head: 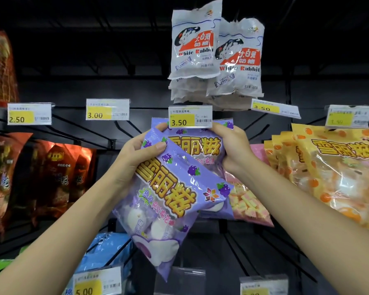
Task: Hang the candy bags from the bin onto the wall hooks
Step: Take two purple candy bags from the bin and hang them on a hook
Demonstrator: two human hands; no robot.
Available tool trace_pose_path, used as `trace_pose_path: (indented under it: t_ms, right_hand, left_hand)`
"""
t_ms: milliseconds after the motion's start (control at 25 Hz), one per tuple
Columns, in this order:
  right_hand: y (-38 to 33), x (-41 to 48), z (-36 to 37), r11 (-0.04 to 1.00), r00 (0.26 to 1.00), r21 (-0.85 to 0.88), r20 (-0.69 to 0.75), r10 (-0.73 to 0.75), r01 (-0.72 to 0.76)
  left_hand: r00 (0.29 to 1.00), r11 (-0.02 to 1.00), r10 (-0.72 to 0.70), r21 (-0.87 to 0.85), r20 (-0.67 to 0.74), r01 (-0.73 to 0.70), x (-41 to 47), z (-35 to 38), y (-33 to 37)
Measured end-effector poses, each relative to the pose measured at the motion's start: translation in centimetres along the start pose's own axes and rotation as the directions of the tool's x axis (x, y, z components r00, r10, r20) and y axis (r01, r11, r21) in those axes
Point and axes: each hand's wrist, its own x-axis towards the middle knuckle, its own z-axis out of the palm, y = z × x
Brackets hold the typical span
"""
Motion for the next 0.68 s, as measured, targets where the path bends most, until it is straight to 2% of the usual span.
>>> trace_pose_path:
  t_ms: [200,280,360,520,680]
  right_hand:
    - [0.1,-0.1,0.2,1.0,0.999,0.001,-0.023,0.031,-0.031]
    - [0.3,-0.3,-0.1,1.0,0.999,-0.028,-0.045,0.001,-0.002]
    - [0.3,-0.5,-0.7,0.993,0.995,-0.069,-0.04,-0.096,0.093]
    - [0.3,-1.0,-2.0,0.88,0.944,-0.357,0.017,-0.33,0.314]
    - [-0.8,-0.8,-1.6,0.848,0.908,-0.351,0.018,-0.418,0.397]
  left_hand:
    - [1.0,1.0,-0.009,0.019,0.003,0.009,-0.1,-0.3,-0.1]
    - [1.0,1.0,-0.007,0.011,-0.005,0.007,0.0,-0.3,-0.3]
    - [1.0,1.0,-0.011,0.019,-0.026,0.012,0.0,-0.4,-0.6]
    - [0.999,1.0,-0.015,0.007,-0.042,0.015,-0.1,-0.4,-0.9]
    - [0.999,0.999,0.033,-0.035,-0.013,-0.034,0.2,-0.1,-0.3]
